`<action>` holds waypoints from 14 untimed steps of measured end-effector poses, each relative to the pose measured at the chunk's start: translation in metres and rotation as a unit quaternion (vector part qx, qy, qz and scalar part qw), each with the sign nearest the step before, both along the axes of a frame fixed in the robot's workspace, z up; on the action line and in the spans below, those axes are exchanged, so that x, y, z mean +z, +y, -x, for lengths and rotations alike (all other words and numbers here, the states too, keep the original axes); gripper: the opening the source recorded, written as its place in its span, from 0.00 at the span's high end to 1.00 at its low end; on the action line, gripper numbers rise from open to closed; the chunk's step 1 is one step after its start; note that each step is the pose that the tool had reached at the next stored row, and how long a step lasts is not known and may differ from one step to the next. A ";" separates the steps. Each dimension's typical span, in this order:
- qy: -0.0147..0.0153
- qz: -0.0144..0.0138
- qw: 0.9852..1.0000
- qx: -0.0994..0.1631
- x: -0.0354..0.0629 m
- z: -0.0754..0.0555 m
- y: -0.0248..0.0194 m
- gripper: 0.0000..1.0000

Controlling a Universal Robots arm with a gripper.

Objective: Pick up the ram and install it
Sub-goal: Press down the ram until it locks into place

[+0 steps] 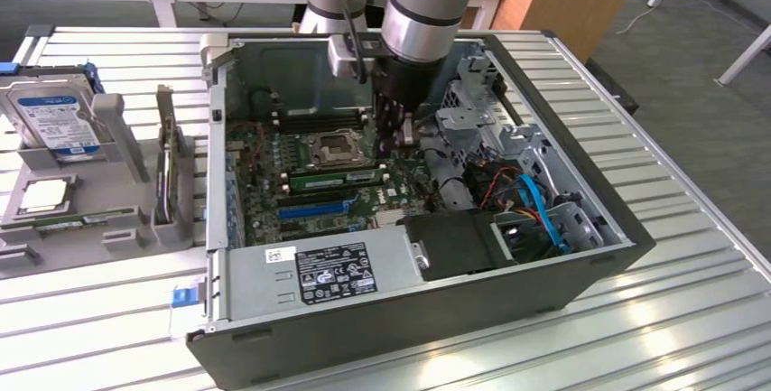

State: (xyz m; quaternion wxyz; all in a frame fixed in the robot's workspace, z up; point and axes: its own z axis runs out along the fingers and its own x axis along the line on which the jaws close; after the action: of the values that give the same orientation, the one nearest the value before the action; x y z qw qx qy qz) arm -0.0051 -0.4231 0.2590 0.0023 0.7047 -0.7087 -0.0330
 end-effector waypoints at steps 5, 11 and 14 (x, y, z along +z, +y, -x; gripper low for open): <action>0.000 0.000 1.000 0.000 -0.0027 0.000 0.0000 0.90; 0.000 0.000 1.000 0.000 -0.0053 0.000 0.0000 0.90; 0.000 0.000 1.000 0.000 -0.0065 0.000 0.0000 0.90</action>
State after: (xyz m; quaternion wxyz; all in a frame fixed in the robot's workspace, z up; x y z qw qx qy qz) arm -0.0051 -0.4231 0.2525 0.0023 0.7047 -0.7087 -0.0330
